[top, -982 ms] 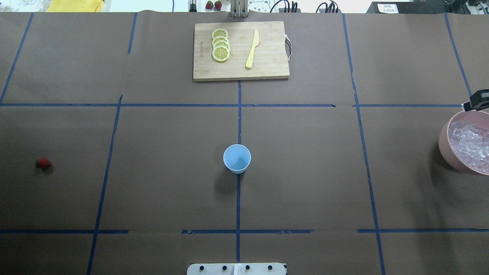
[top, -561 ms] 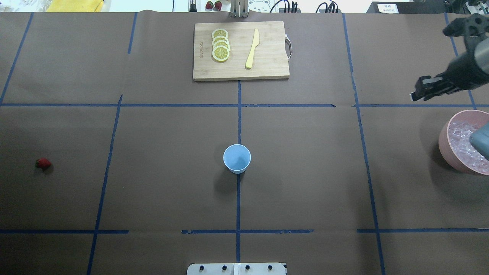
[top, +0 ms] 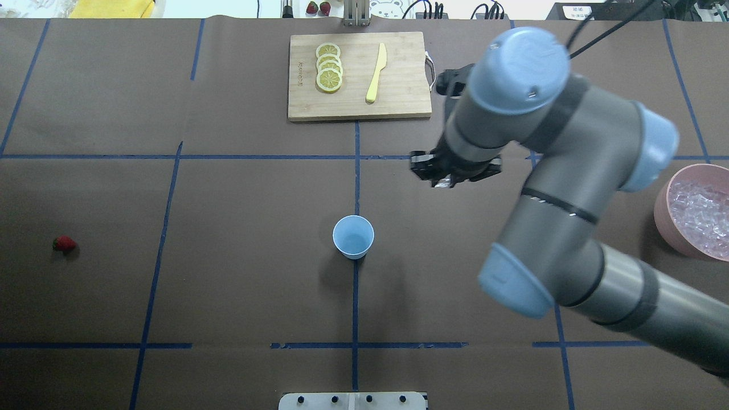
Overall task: Put ice and strawberries in cup
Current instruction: 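Carry the ice cube with the right gripper over the blue cup, then open the right gripper to drop the ice cube into the cup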
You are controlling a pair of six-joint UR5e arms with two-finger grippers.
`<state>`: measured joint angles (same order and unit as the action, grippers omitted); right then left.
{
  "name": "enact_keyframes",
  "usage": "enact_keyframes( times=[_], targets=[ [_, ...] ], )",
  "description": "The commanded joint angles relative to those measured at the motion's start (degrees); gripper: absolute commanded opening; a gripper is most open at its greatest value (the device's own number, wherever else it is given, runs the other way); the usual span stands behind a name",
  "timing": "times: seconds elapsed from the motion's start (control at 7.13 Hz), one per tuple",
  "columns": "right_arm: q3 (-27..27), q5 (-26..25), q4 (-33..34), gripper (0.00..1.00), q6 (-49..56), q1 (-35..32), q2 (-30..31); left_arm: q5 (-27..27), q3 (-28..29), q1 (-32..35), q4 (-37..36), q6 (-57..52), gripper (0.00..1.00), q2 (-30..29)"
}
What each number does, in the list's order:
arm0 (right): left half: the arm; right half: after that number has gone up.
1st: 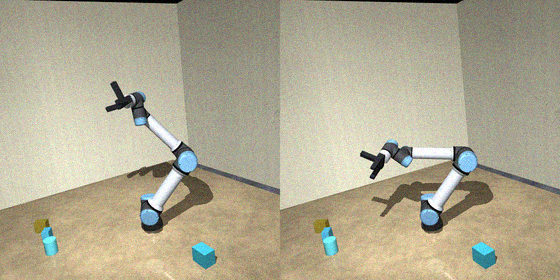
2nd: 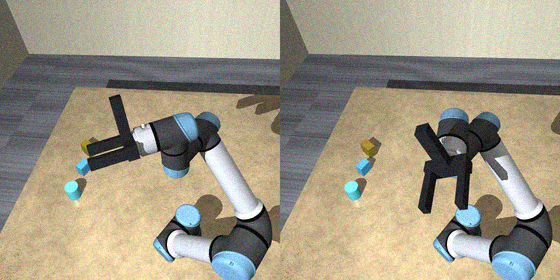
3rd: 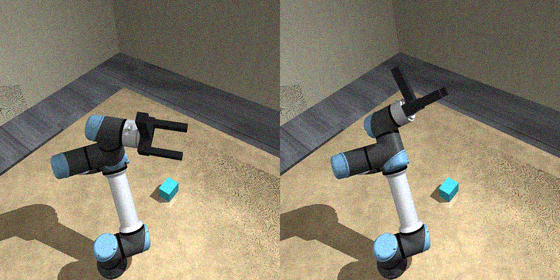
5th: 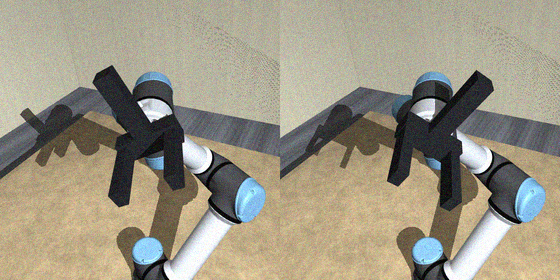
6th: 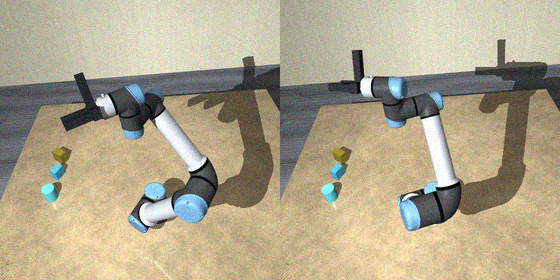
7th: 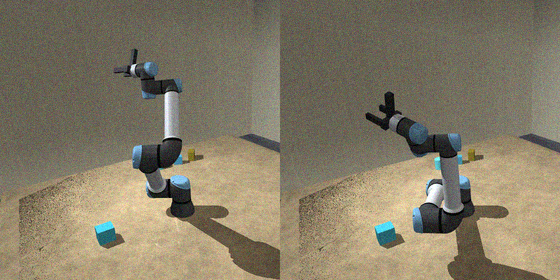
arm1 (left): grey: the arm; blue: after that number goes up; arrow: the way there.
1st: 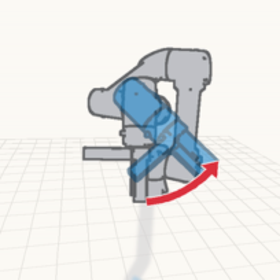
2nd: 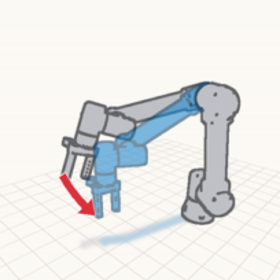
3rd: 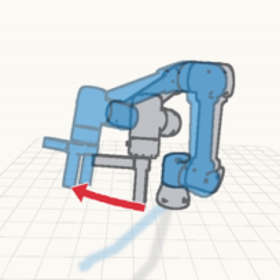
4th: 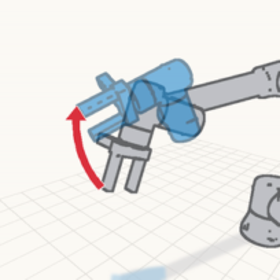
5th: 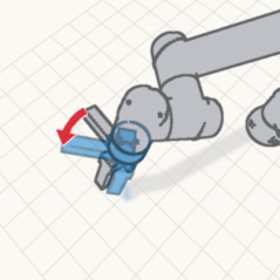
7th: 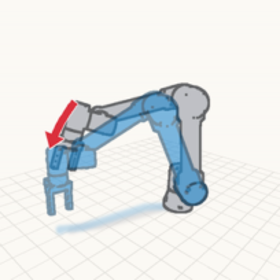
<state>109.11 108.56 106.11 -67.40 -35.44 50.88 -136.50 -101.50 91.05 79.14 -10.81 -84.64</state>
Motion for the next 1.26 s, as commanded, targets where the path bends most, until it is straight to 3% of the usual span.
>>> enact_keyframes(
  times=[0.0, 0.14, 0.7, 0.84, 0.98, 1.12],
  targets=[
    [-11.06, -8.07, 0.68, 0.01, -10.17, 8.87, -12.25, 0.00, 0.07, 0.00, -0.04, 0.00, 1.00, 0.00],
    [-14.33, -8.53, 0.59, 0.01, -11.68, 10.29, -14.64, 0.00, 0.08, 0.00, -0.04, 0.00, 1.00, 0.00],
    [-14.46, -9.86, 0.59, 0.04, -11.70, 12.33, -12.04, 0.00, 0.08, 0.00, -0.04, 0.00, 1.00, 0.00],
    [-14.54, -9.77, 0.51, 0.22, -11.35, 12.33, -12.12, 0.00, 0.08, 0.00, -0.04, -0.09, 1.00, 0.00],
    [-14.37, -9.94, -0.36, 0.98, -11.61, 12.50, -12.03, 0.00, 0.08, 0.00, -0.04, -0.09, 1.00, 0.00],
    [-14.28, -10.03, -0.55, 1.00, -11.52, 12.50, -12.12, 0.00, 0.08, 0.00, -0.04, -0.09, 1.00, 0.00]
  ],
)
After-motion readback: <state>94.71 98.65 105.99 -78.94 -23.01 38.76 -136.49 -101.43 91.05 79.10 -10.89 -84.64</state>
